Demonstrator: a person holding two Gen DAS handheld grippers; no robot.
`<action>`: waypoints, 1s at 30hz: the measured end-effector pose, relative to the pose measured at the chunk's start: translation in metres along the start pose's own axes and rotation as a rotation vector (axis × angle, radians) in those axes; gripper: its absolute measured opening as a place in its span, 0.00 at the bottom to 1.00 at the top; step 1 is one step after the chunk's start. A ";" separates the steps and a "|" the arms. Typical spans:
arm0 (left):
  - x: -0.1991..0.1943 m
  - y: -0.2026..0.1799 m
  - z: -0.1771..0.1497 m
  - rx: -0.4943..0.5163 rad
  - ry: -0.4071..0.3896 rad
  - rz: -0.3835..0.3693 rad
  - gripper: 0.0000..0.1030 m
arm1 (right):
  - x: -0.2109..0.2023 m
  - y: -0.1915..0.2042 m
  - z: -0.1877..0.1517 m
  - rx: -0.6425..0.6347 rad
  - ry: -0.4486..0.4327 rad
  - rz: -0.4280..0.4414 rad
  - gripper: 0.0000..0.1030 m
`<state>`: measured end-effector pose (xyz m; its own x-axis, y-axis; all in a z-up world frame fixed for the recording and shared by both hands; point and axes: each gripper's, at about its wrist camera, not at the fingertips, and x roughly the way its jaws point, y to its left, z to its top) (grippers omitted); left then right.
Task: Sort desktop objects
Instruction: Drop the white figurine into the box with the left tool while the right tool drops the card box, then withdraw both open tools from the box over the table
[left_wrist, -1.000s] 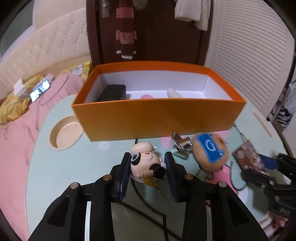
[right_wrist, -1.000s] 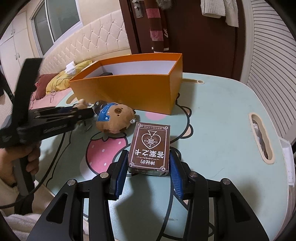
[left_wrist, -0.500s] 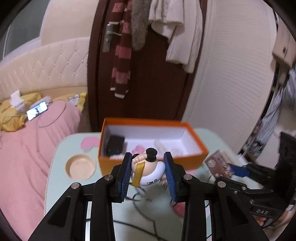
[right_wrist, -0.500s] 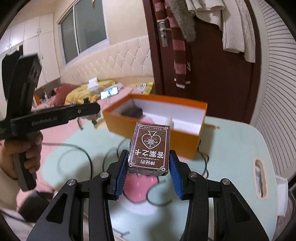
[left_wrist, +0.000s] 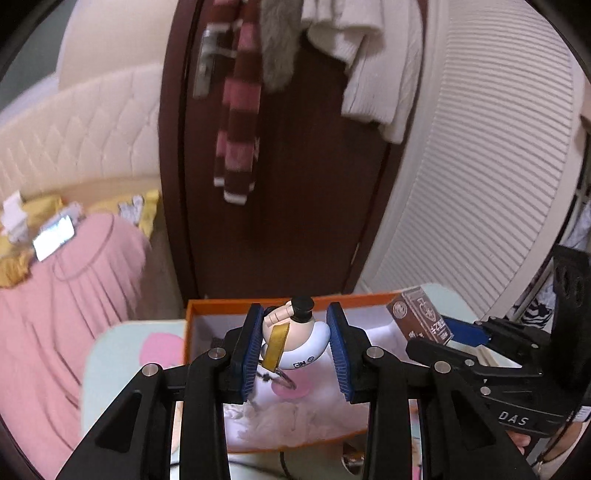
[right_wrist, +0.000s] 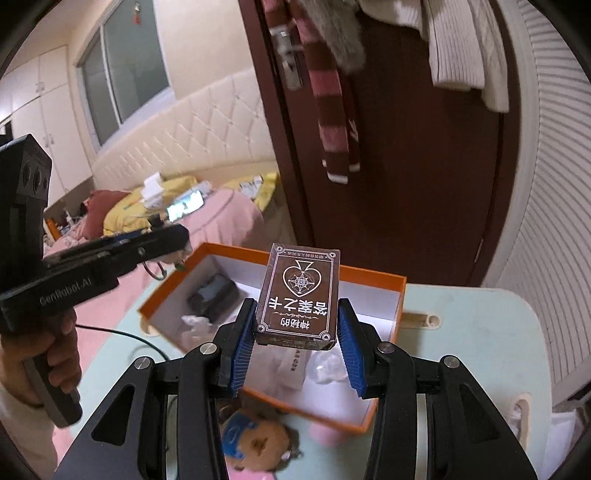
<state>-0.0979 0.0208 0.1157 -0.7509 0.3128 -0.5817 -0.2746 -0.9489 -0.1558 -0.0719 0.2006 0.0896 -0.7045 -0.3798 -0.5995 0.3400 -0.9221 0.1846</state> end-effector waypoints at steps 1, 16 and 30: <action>0.006 0.001 -0.001 -0.005 0.011 0.001 0.32 | 0.006 -0.002 0.000 0.006 0.011 -0.001 0.43; -0.015 0.020 -0.008 -0.063 -0.009 0.007 0.47 | 0.007 -0.025 -0.004 0.110 -0.012 0.005 0.64; -0.100 0.024 -0.070 -0.065 -0.004 0.181 0.83 | -0.040 -0.017 -0.089 0.068 0.116 -0.055 0.64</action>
<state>0.0128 -0.0366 0.1145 -0.7869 0.1373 -0.6016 -0.0960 -0.9903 -0.1003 0.0056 0.2379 0.0413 -0.6429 -0.3212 -0.6954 0.2568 -0.9457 0.1994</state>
